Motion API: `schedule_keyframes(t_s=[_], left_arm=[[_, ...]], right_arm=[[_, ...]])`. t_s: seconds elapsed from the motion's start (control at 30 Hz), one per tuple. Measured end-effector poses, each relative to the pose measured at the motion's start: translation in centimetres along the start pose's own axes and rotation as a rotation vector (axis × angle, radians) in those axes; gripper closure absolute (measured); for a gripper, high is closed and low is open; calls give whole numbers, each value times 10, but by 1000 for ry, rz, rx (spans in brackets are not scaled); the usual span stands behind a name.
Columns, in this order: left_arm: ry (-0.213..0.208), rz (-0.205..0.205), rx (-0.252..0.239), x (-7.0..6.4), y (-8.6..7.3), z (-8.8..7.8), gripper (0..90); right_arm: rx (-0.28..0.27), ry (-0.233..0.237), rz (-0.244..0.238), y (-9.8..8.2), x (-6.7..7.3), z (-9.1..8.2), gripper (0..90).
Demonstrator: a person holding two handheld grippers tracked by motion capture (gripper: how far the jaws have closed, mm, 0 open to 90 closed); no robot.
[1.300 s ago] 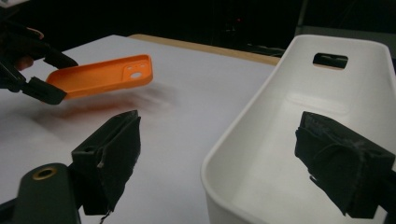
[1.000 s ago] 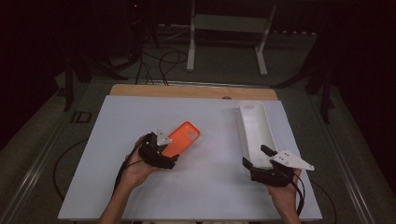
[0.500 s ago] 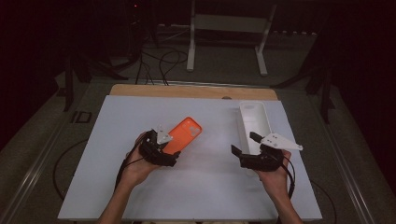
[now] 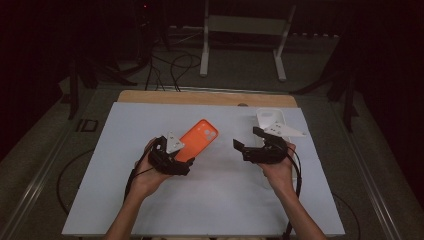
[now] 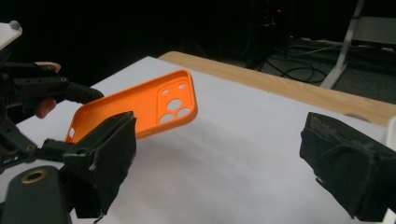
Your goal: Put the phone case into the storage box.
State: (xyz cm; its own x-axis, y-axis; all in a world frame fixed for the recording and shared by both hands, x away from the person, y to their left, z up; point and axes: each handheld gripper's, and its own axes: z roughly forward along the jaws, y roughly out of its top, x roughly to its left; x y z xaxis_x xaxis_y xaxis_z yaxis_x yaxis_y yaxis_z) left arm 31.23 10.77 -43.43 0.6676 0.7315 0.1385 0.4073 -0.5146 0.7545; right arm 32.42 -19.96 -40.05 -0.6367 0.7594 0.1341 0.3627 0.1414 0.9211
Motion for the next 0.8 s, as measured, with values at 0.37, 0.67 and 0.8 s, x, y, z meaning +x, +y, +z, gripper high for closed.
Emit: schedule_keyframes(t_s=[0.37, 0.67, 0.8], left_arm=[[-3, 2, -49, -2, 7, -6, 163], [-10, 3, -83, -5, 10, -10, 163], [-17, 6, -98, -8, 12, -12, 163]], right_arm=[[-35, 20, -100, 4, 17, 20, 88], [6, 88, -95, -1, 29, 38, 88], [19, 127, -64, -2, 32, 45, 88]])
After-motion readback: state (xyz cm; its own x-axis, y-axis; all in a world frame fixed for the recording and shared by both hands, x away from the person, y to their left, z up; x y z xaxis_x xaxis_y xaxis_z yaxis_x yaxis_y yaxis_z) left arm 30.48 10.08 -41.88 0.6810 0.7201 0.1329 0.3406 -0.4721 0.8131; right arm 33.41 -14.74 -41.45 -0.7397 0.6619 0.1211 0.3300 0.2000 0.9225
